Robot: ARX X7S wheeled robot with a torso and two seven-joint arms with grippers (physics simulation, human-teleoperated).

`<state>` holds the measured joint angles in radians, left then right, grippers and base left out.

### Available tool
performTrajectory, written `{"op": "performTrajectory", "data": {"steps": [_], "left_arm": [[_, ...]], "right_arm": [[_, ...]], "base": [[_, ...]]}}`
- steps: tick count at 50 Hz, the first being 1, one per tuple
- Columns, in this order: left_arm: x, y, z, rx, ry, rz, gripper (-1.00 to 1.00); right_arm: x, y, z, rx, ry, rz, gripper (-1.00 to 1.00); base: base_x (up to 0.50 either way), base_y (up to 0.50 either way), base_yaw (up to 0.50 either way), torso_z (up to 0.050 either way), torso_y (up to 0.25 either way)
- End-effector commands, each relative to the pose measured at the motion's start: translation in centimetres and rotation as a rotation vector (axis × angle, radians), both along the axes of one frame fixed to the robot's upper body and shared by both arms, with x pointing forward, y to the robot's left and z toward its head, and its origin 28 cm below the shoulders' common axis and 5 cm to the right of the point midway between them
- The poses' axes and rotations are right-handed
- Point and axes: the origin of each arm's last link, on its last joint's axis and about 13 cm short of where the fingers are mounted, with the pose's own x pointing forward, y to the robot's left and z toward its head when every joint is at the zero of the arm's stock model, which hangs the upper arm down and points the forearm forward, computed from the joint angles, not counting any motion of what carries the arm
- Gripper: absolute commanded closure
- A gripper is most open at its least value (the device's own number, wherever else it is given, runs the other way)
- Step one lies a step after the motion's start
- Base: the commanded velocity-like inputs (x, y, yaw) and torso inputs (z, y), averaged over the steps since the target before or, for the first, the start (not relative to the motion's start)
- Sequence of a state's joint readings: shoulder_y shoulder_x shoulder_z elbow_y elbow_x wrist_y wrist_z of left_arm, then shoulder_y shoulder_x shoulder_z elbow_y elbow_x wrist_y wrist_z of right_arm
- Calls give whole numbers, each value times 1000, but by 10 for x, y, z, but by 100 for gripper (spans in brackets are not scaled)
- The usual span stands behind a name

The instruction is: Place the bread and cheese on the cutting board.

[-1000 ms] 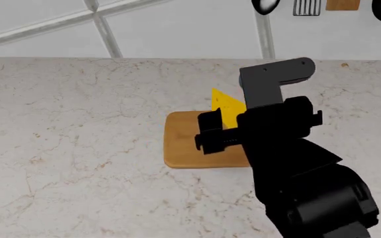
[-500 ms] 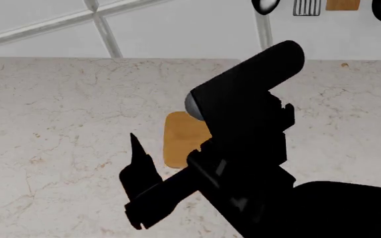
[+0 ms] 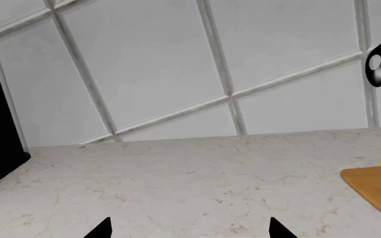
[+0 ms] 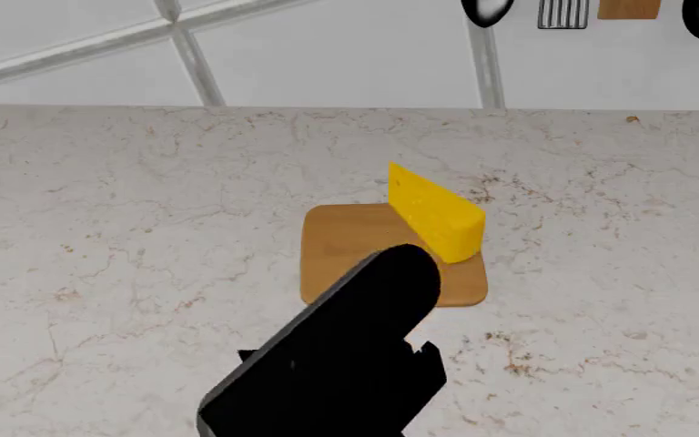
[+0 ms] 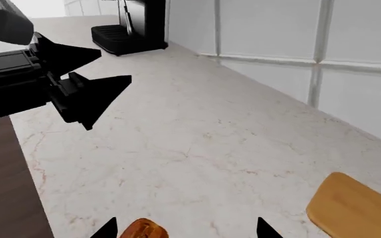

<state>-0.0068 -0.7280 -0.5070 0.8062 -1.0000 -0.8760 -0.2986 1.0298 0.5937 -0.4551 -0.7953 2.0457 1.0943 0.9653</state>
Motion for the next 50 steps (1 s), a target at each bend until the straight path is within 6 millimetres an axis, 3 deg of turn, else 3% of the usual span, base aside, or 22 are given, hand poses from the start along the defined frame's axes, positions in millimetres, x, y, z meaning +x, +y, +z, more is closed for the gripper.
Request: {"op": "performTrajectory", "data": {"steps": [1, 9, 23, 50], "left_arm": [[0, 0, 0, -2, 1, 1, -100], [-1, 2, 2, -5, -4, 7, -100], [-1, 4, 2, -10, -7, 11, -100], [-1, 4, 0, -12, -5, 9, -100]], "right_arm": [[-16, 5, 0, -40, 93, -17, -100], [-11, 10, -15, -53, 138, -35, -100], [-2, 30, -24, -52, 187, 15, -100], [18, 46, -59, -92, 282, 13, -100]], "base": [[0, 0, 0, 0, 0], [0, 0, 0, 0, 0], [0, 0, 0, 0, 0], [0, 0, 0, 0, 0]]}}
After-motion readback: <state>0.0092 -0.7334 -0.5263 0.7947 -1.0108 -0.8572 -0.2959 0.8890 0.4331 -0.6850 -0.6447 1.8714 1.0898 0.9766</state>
